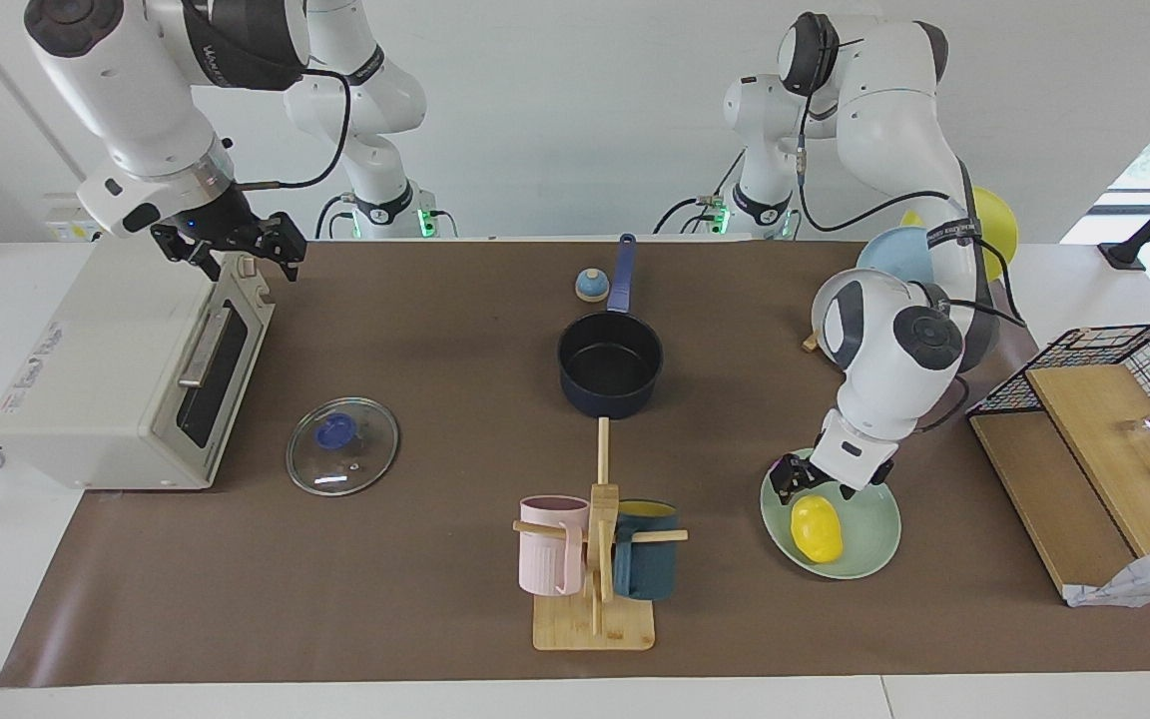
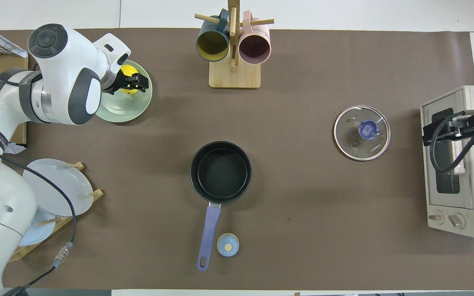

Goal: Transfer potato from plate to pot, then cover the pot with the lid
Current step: 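Reach the left gripper toward the yellow potato on the green plate, then grasp the potato with the left gripper while the right gripper reaches the lid, then carry the potato with the left gripper over the black saucepan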

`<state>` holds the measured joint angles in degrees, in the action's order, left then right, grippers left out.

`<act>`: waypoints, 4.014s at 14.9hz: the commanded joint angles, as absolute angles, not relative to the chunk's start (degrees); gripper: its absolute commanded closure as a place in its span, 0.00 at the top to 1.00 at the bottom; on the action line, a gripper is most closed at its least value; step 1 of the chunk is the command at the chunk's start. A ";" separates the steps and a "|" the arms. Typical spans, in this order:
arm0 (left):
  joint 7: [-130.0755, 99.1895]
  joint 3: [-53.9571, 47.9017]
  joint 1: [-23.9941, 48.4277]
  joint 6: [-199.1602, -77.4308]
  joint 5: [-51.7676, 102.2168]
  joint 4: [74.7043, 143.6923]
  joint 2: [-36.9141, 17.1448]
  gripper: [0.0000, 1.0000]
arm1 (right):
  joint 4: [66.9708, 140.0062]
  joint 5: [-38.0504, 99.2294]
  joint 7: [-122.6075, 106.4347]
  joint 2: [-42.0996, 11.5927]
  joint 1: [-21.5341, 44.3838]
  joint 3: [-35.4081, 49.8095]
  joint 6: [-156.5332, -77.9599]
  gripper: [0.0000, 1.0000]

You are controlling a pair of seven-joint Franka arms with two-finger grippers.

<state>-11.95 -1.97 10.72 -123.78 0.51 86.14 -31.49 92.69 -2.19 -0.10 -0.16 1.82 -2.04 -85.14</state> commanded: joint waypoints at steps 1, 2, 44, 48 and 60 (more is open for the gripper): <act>-13.18 -2.02 10.64 -122.96 0.08 85.25 -31.99 1.00 | 92.37 -1.23 0.79 0.00 1.23 -1.67 -84.99 1.00; -13.27 -2.02 10.55 -122.96 0.17 85.08 -32.17 1.00 | 92.37 -1.23 0.79 0.00 1.23 -1.67 -84.99 1.00; -20.19 -2.55 14.40 -102.68 6.42 80.15 -19.35 0.00 | 117.77 1.32 -18.17 -9.57 2.99 -0.97 -131.48 1.00; -31.00 -2.46 24.41 -102.47 6.42 90.05 -11.97 0.00 | 116.29 3.15 -18.98 -12.83 3.08 -0.97 -131.93 1.00; -36.30 -2.37 35.33 -134.46 4.13 119.35 -5.27 0.00 | 116.72 3.43 -27.24 -15.38 1.58 -1.05 -135.53 1.00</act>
<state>-36.68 -3.23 34.27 -131.18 5.25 114.75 -7.88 116.87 1.93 -24.92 -14.93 2.36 -1.46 -134.70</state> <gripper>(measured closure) 0.396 0.000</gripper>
